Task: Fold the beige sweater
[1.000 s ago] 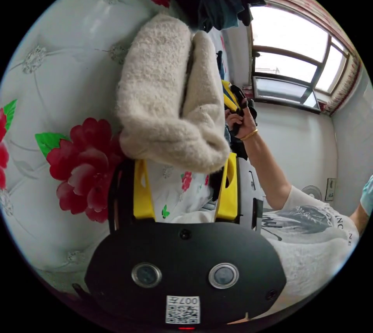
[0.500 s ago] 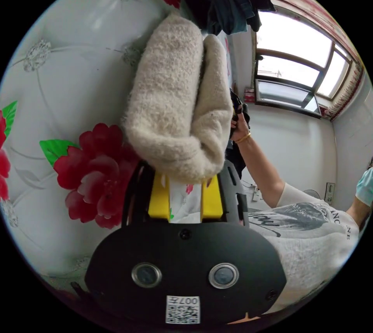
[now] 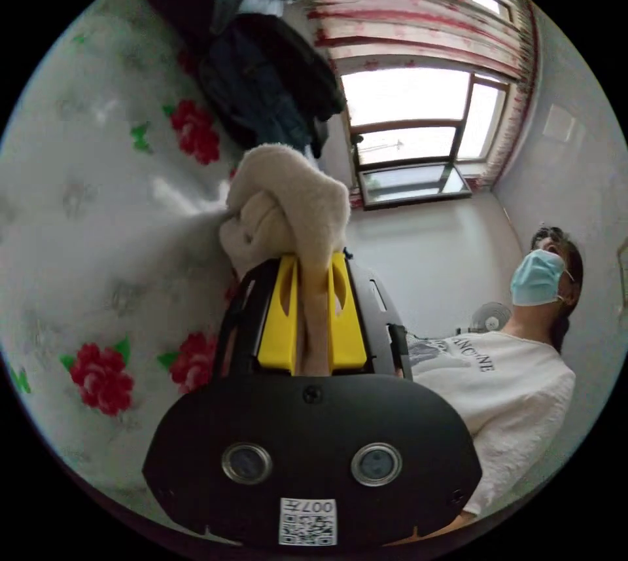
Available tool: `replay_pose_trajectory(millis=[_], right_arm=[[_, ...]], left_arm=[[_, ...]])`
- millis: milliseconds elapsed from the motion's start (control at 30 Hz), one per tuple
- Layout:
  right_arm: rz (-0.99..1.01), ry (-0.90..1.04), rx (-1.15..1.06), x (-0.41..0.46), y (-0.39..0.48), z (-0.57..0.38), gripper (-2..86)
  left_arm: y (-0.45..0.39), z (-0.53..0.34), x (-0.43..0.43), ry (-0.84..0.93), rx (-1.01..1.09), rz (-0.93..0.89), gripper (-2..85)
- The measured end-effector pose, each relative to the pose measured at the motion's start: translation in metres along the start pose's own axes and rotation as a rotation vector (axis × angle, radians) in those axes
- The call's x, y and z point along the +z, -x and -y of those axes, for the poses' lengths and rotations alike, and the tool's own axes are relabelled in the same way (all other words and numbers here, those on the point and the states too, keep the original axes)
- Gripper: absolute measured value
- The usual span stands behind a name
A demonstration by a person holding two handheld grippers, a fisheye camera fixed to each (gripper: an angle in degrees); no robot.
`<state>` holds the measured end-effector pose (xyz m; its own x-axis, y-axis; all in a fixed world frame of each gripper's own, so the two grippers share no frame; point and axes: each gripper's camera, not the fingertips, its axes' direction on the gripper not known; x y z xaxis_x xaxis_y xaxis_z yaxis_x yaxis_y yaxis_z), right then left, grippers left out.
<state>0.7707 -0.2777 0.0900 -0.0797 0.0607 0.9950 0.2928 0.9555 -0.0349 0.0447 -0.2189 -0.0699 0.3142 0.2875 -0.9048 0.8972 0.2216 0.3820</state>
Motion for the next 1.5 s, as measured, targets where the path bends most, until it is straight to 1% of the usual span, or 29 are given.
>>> replay_pose_trajectory(millis=[67,133,167,233,267,333,367,400,433,500,533,567,600,633,700,767,833,900,967,1033,1067,1133,1167,1233,1267,1333,1400,1433,1500], right_arm=[[0.039,-0.006,-0.093,0.009,0.031,0.002,1.7],[0.037,0.014,-0.273,0.024,0.082,0.017,1.4],[0.028,0.017,-0.320,0.027,0.096,0.022,1.4],[-0.017,0.011,-0.512,0.047,0.150,0.045,1.4],[-0.033,0.007,-0.558,0.054,0.163,0.050,1.4],[-0.121,-0.030,-0.724,0.085,0.208,0.075,1.6],[-0.147,-0.048,-0.751,0.094,0.217,0.081,1.6],[-0.197,-0.097,-0.790,0.112,0.229,0.094,1.7],[-0.245,-0.145,-0.801,0.131,0.233,0.110,1.9],[-0.330,-0.187,-0.763,0.159,0.224,0.139,2.1],[-0.422,-0.189,-0.734,0.180,0.209,0.158,2.3],[-0.483,-0.170,-0.723,0.191,0.199,0.167,2.4],[-0.599,-0.094,-0.657,0.210,0.173,0.183,2.9],[-0.659,-0.006,-0.560,0.220,0.144,0.192,3.4],[-0.635,0.031,-0.494,0.216,0.107,0.182,4.1],[-0.610,0.024,-0.450,0.205,0.080,0.160,4.5],[-0.647,0.053,-0.383,0.192,0.057,0.132,5.2],[-0.700,0.071,-0.385,0.180,0.052,0.106,5.7],[-0.797,0.113,-0.400,0.166,0.052,0.082,6.2],[-0.985,0.128,-0.427,0.138,0.059,0.049,6.8],[-1.030,0.120,-0.430,0.129,0.062,0.041,6.9],[-1.203,0.046,-0.427,0.087,0.079,0.010,7.5],[-1.247,0.021,-0.419,0.075,0.084,0.003,7.7],[-1.431,-0.122,-0.354,0.022,0.109,-0.023,8.5],[-1.473,-0.166,-0.339,0.009,0.117,-0.030,8.7],[-1.629,-0.367,-0.287,-0.046,0.149,-0.060,9.4],[-1.730,-0.487,-0.236,-0.083,0.167,-0.078,9.7],[-1.790,-0.555,-0.181,-0.108,0.175,-0.089,9.8],[-1.822,-0.616,-0.077,-0.143,0.175,-0.101,9.6]], left_arm=[[-0.032,0.027,0.000,0.011,0.093,-0.012,6.9],[-0.065,0.056,-0.003,0.009,0.189,-0.039,6.8],[-0.088,0.079,-0.005,0.007,0.245,-0.053,6.9],[-0.125,0.118,-0.007,-0.003,0.341,-0.026,6.9],[-0.151,0.147,-0.007,-0.015,0.397,0.017,6.9],[-0.184,0.195,-0.004,-0.032,0.450,0.102,7.2],[-0.201,0.228,0.000,-0.035,0.474,0.173,7.6],[-0.212,0.260,0.006,-0.047,0.459,0.285,8.4],[-0.215,0.275,0.008,-0.060,0.438,0.364,8.8],[-0.215,0.311,0.015,-0.193,0.310,0.679,10.6],[-0.213,0.313,0.017,-0.233,0.283,0.747,10.5],[-0.206,0.309,0.026,-0.290,0.262,0.843,10.2],[-0.195,0.300,0.044,-0.289,0.277,0.893,9.7],[-0.188,0.293,0.056,-0.267,0.292,0.904,9.6],[-0.152,0.263,0.115,-0.103,0.357,0.909,9.5],[-0.134,0.246,0.158,-0.003,0.424,0.962,9.1],[-0.134,0.239,0.188,0.018,0.488,1.032,8.0],[-0.143,0.247,0.210,0.037,0.491,1.084,7.0],[-0.147,0.252,0.215,0.019,0.460,1.077,6.7],[-0.150,0.251,0.217,-0.006,0.426,1.067,6.4],[-0.153,0.247,0.219,-0.013,0.420,1.073,6.5],[-0.159,0.236,0.221,-0.027,0.421,1.100,7.1],[-0.166,0.225,0.221,-0.044,0.426,1.112,7.5],[-0.176,0.201,0.220,-0.074,0.443,1.115,7.7],[-0.180,0.179,0.222,-0.081,0.460,1.114,7.7],[-0.180,0.140,0.233,-0.042,0.487,1.130,7.7],[-0.160,0.077,0.262,0.093,0.492,1.172,7.3],[-0.152,0.060,0.271,0.139,0.480,1.175,7.2],[-0.113,-0.014,0.309,0.361,0.394,1.123,6.5]])
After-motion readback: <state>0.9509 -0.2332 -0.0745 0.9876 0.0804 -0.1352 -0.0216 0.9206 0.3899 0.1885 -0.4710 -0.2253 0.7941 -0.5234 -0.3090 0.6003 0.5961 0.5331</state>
